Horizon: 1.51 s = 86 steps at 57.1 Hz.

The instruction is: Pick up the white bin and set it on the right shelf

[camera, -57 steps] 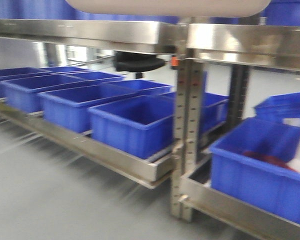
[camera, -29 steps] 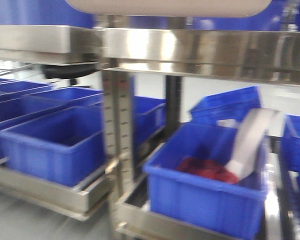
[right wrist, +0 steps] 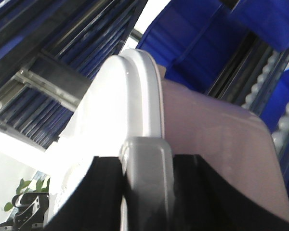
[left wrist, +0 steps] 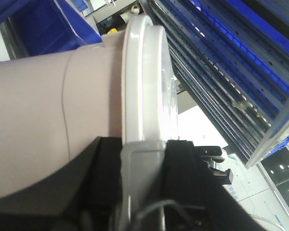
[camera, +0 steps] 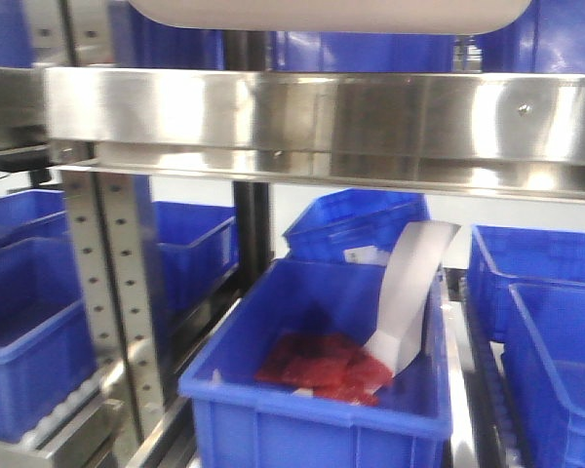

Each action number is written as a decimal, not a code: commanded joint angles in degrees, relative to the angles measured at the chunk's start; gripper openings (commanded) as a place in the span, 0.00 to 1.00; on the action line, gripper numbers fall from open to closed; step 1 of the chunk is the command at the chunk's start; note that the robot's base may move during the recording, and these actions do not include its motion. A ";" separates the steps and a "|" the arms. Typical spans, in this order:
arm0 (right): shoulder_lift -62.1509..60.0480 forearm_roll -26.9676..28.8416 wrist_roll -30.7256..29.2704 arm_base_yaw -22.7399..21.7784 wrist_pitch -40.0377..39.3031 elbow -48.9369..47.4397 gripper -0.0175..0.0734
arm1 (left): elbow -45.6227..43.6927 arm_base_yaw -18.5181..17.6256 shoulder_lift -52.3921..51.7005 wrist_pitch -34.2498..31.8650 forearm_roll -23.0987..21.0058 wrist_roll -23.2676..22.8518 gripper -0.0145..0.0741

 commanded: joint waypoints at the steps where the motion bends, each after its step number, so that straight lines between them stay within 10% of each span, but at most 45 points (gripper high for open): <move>1: -2.05 6.84 -0.83 1.02 4.58 -1.89 0.26 | -1.88 -1.74 -2.80 13.01 -6.02 0.55 0.02; 86: -2.05 6.84 -0.83 1.02 4.46 -1.89 0.26 | -1.88 -1.74 -2.80 13.01 -6.02 0.55 0.02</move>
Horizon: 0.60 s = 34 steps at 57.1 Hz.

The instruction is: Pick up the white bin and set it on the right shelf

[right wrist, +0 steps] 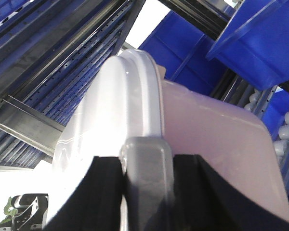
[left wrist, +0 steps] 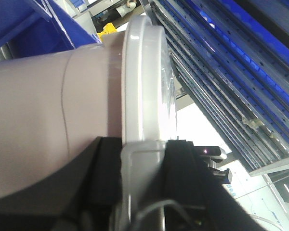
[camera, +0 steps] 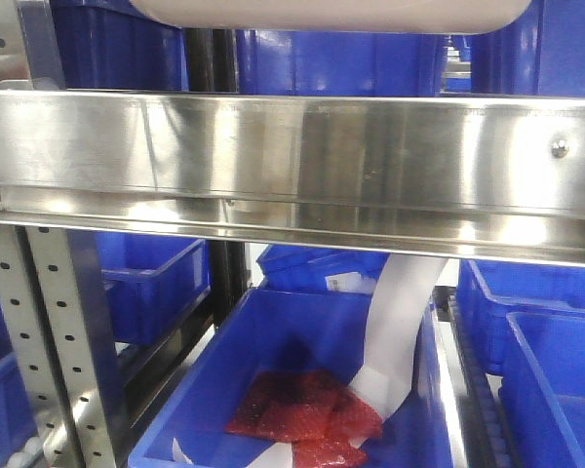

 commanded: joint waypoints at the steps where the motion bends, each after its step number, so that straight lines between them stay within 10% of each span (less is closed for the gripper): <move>1: -2.05 6.84 -0.83 1.02 4.68 -1.89 0.26 | -1.88 -1.65 -2.80 13.01 -6.02 0.67 0.02; 34: -2.05 6.84 -0.83 1.02 3.03 -1.89 0.26 | -1.88 -1.65 -2.80 11.93 -6.02 0.67 0.02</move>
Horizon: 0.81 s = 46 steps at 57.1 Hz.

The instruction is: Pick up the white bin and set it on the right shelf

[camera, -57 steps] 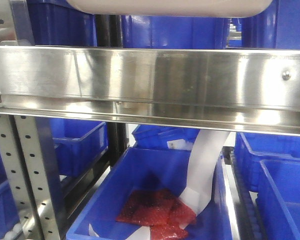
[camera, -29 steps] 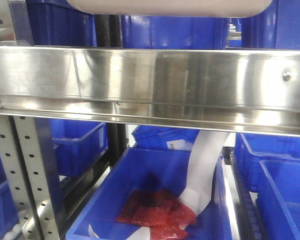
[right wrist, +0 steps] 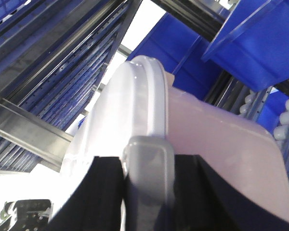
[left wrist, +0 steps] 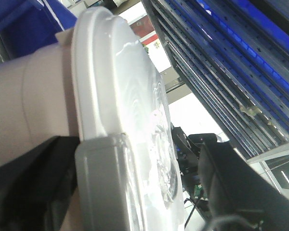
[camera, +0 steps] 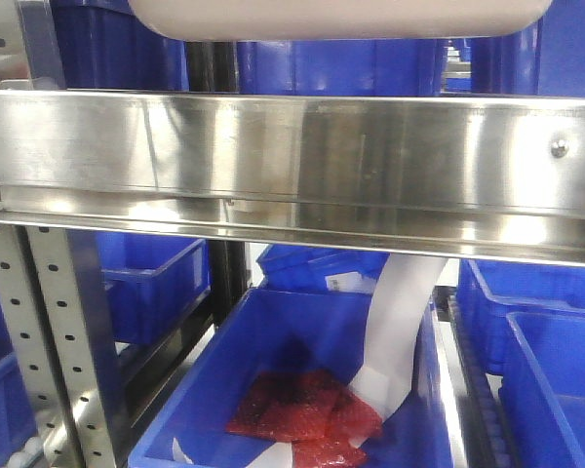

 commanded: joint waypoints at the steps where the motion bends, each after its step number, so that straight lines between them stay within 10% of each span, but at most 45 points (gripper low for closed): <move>1: -2.05 6.84 -1.06 0.77 4.64 -1.89 0.26 | -1.88 -1.24 -2.80 9.94 -6.65 0.17 0.02; 32: 8.57 6.82 -9.55 0.77 4.47 -2.16 0.28 | -1.88 -3.08 2.43 -3.02 1.35 3.67 0.03; 46: 11.92 5.21 -16.81 0.77 6.25 -7.44 0.75 | -1.88 -4.15 5.86 -3.06 1.61 7.29 0.33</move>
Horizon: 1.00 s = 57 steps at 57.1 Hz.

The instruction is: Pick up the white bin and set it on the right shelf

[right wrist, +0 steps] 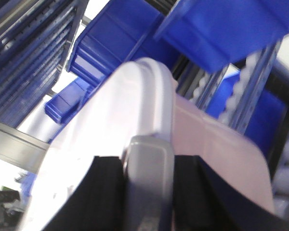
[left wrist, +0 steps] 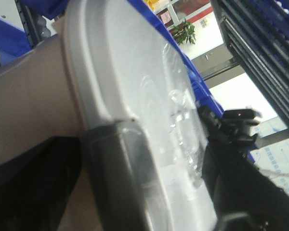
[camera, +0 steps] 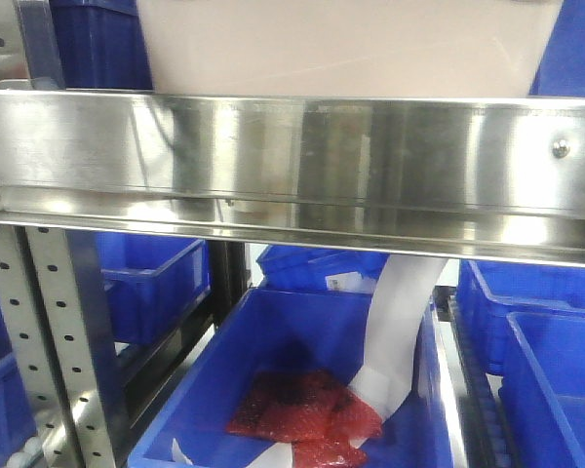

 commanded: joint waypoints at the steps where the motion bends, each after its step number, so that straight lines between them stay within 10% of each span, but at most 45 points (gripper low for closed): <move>1: -1.36 5.25 -4.46 0.35 5.14 -4.78 0.78 | -1.88 -1.02 -1.88 2.12 -5.68 2.55 0.39; 12: -0.90 -5.38 -4.83 0.29 -0.48 -10.14 0.89 | -2.32 -0.78 -1.88 1.16 -5.08 4.23 0.74; 39: -6.34 -26.34 -4.77 0.29 -10.98 -14.92 0.89 | -16.78 -0.78 -2.46 7.34 16.48 -1.03 0.74; 47: -10.93 -26.34 -4.73 0.29 -9.10 -14.92 0.85 | -22.06 -0.78 -2.46 17.21 19.25 -2.54 0.62; 57: -17.70 -26.47 -2.58 0.29 -4.45 -14.92 0.48 | -24.65 -0.88 -5.50 17.47 22.60 -6.73 0.27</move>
